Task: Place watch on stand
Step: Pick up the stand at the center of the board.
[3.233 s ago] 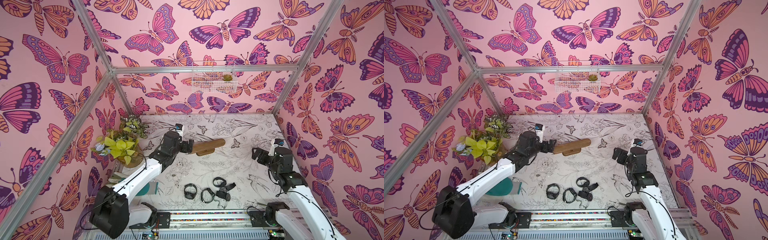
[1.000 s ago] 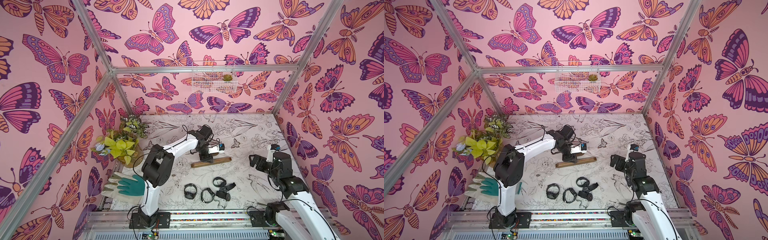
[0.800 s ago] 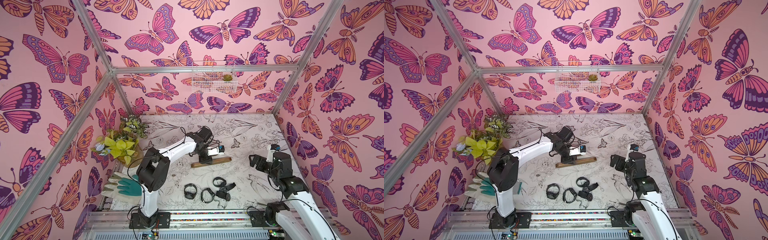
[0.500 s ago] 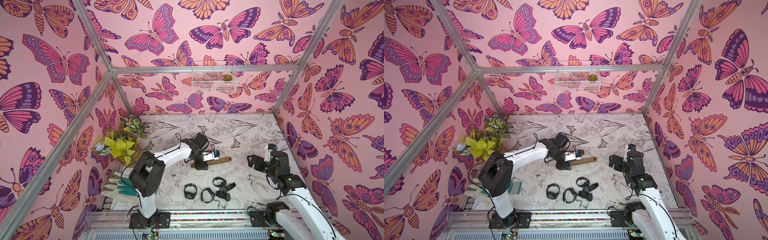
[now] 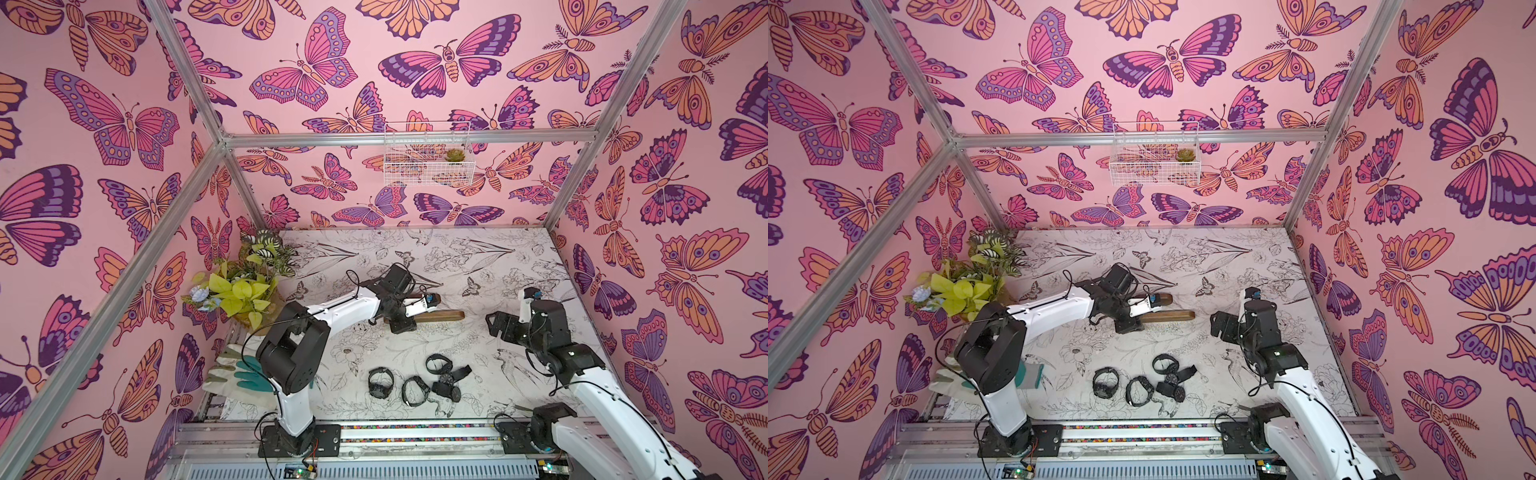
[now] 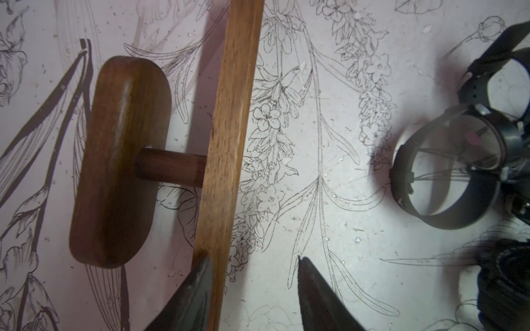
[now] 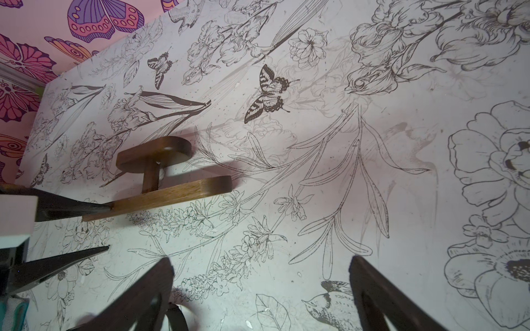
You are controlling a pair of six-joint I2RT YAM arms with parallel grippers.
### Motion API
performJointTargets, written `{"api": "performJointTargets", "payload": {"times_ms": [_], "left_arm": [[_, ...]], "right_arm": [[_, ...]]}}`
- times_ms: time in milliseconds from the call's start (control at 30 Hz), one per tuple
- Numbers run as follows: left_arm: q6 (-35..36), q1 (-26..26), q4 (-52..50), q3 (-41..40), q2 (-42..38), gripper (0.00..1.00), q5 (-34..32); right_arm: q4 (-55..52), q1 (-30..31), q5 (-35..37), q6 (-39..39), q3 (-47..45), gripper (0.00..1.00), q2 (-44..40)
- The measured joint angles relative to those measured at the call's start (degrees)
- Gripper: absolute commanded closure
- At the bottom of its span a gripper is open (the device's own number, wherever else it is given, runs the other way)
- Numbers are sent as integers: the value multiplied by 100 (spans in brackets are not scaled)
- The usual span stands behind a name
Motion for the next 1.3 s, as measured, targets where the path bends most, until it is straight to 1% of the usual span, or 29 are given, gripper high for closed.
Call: {"api": "performJointTargets", "payload": {"times_ms": [67, 133, 267, 400, 700, 767, 867, 933, 967, 1067, 1133, 1300], "left_arm": [[-7, 15, 109, -87, -52, 46, 2], [-20, 66, 208, -186, -116, 42, 24], [-57, 332, 409, -444, -308, 34, 46], [-61, 612, 540, -538, -350, 34, 52], [-22, 691, 468, -494, -111, 47, 271], [4, 699, 332, -398, -37, 52, 286], [24, 706, 140, -168, 160, 61, 284], [46, 706, 9, -11, 319, 73, 264], [120, 706, -52, 39, 382, 77, 282], [149, 669, -111, 212, 400, 84, 302], [157, 664, -208, 245, 411, 87, 258], [140, 636, -291, 251, 402, 87, 376]], "right_arm": [[-2, 0, 2, 0, 0, 3, -4], [-4, 0, 0, 0, 0, 3, -4], [-13, 4, 0, 0, 7, 3, -2], [-20, 15, -2, -2, 37, 3, -2], [-22, 26, 0, -4, 96, 3, -4], [-24, 31, 0, -4, 103, 3, -4], [-31, 31, -2, -4, 118, 3, -4], [-57, 31, -2, -4, 140, 3, -4], [-70, 31, -2, -4, 157, 3, -4], [-90, 33, -2, -4, 179, 3, -11], [-118, 33, 0, -4, 179, 3, -20], [-136, 50, -2, -4, 179, 4, -26]]}}
